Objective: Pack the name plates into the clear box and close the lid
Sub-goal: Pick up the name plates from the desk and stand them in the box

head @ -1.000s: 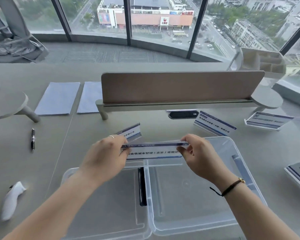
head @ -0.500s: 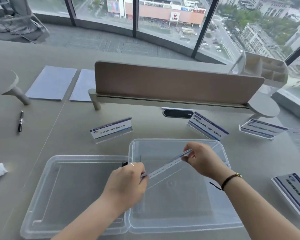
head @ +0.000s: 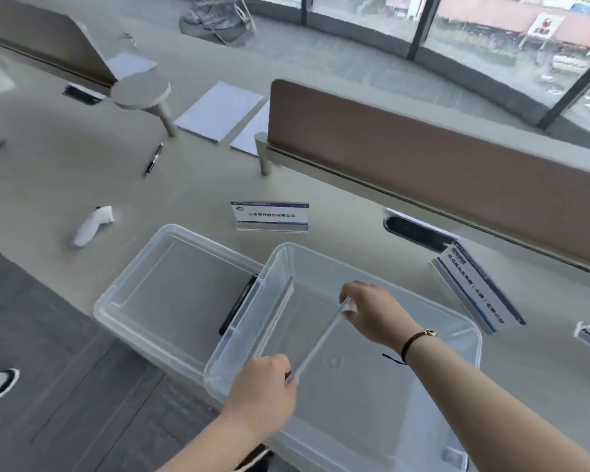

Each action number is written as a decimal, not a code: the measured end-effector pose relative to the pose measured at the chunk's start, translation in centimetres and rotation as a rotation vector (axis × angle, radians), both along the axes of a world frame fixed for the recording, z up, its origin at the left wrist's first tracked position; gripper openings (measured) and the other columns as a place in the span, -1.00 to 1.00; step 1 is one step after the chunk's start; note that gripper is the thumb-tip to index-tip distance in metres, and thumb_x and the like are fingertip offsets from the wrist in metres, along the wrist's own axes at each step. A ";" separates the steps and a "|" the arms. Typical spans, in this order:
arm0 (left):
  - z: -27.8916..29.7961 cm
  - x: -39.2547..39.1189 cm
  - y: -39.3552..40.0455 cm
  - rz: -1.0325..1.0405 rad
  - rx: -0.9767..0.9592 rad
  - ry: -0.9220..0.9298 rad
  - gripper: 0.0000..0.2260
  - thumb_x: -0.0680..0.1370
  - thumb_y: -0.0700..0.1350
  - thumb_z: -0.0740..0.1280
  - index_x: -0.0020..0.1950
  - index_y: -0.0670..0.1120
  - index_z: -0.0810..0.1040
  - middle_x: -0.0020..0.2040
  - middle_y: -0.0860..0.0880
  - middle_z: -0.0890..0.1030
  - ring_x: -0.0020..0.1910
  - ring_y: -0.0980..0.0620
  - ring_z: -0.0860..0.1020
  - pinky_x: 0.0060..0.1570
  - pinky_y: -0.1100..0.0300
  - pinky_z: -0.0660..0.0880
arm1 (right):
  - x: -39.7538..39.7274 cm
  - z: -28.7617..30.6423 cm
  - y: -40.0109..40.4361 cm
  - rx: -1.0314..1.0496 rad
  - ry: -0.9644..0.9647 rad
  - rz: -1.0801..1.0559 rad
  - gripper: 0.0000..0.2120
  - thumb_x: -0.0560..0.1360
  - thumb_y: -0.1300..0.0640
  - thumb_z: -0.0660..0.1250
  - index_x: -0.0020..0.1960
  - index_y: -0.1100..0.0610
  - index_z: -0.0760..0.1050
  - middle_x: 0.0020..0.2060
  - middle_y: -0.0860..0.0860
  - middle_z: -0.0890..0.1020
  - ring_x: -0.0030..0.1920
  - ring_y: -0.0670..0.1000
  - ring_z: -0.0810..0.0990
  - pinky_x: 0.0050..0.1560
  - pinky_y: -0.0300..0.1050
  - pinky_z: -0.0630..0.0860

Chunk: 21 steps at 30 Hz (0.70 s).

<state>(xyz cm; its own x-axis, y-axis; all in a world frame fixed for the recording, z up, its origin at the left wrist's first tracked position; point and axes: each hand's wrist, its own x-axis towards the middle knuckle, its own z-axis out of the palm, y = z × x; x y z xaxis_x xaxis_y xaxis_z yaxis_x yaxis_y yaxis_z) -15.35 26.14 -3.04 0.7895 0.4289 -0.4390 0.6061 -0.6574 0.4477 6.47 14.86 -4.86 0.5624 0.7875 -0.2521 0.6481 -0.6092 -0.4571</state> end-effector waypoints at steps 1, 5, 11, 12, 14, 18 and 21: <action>-0.5 -0.1 -0.2 0.016 0.002 0.025 -0.69 0.56 -0.03 0.28 -0.34 0.00 0.26 -0.36 0.03 0.43 -0.31 -0.03 0.43 -0.32 0.11 0.32 | 0.0 -0.6 0.5 -0.010 0.001 0.023 -0.88 0.49 0.13 0.37 0.02 0.03 0.51 -0.03 -0.02 0.61 0.02 0.08 0.55 -0.08 -0.11 0.41; -1.9 0.5 -0.6 0.038 0.031 0.127 -0.74 0.56 -0.07 0.28 -0.30 -0.04 0.33 -0.20 -0.09 0.58 -0.13 -0.12 0.58 -0.19 0.09 0.44 | 0.0 -2.7 2.4 -0.040 0.026 0.037 -0.85 0.49 0.16 0.35 0.06 0.05 0.52 0.00 0.00 0.61 0.05 0.07 0.54 -0.11 -0.13 0.40; -2.9 1.5 -0.7 0.063 0.077 0.257 -0.87 0.54 -0.23 0.30 -0.19 -0.08 0.45 -0.12 -0.12 0.63 -0.13 -0.12 0.63 -0.30 0.12 0.44 | 0.5 -5.0 4.1 -0.033 0.065 0.004 -0.83 0.47 0.21 0.34 0.04 0.05 0.55 -0.03 0.00 0.62 0.06 0.05 0.53 -0.09 -0.16 0.40; -2.9 1.5 -0.6 0.073 0.081 0.273 -0.90 0.54 -0.25 0.30 -0.16 -0.10 0.48 -0.12 -0.13 0.63 -0.13 -0.13 0.63 -0.30 0.11 0.45 | 0.4 -5.1 4.2 -0.034 0.063 0.006 -0.83 0.47 0.21 0.35 0.04 0.05 0.56 -0.03 0.00 0.63 0.06 0.05 0.53 -0.09 -0.17 0.39; -2.6 1.5 -0.6 0.072 0.106 0.307 -0.89 0.52 -0.32 0.27 -0.08 -0.15 0.54 -0.11 -0.14 0.64 -0.11 -0.14 0.64 -0.29 0.11 0.49 | 0.3 -5.3 4.6 -0.035 0.063 0.021 -0.83 0.46 0.21 0.35 0.04 0.04 0.55 -0.04 0.00 0.63 0.03 0.05 0.54 -0.11 -0.17 0.37; -2.3 1.4 -0.4 0.056 0.152 0.337 -0.74 0.46 -0.46 0.21 -0.05 -0.16 0.56 -0.08 -0.14 0.65 -0.14 -0.11 0.60 -0.26 0.13 0.44 | -0.2 -5.4 5.3 -0.044 0.102 0.014 -0.82 0.47 0.17 0.36 0.05 0.02 0.52 -0.07 0.02 0.60 -0.07 0.07 0.54 -0.20 -0.14 0.44; -2.2 1.3 0.1 0.061 0.180 0.355 -0.73 0.45 -0.47 0.23 -0.04 -0.16 0.56 -0.07 -0.13 0.65 -0.12 -0.11 0.62 -0.27 0.14 0.45 | -0.6 -5.5 5.8 -0.045 0.121 0.014 -0.83 0.47 0.15 0.36 0.06 0.01 0.49 -0.06 0.04 0.62 -0.05 0.09 0.58 -0.17 -0.09 0.52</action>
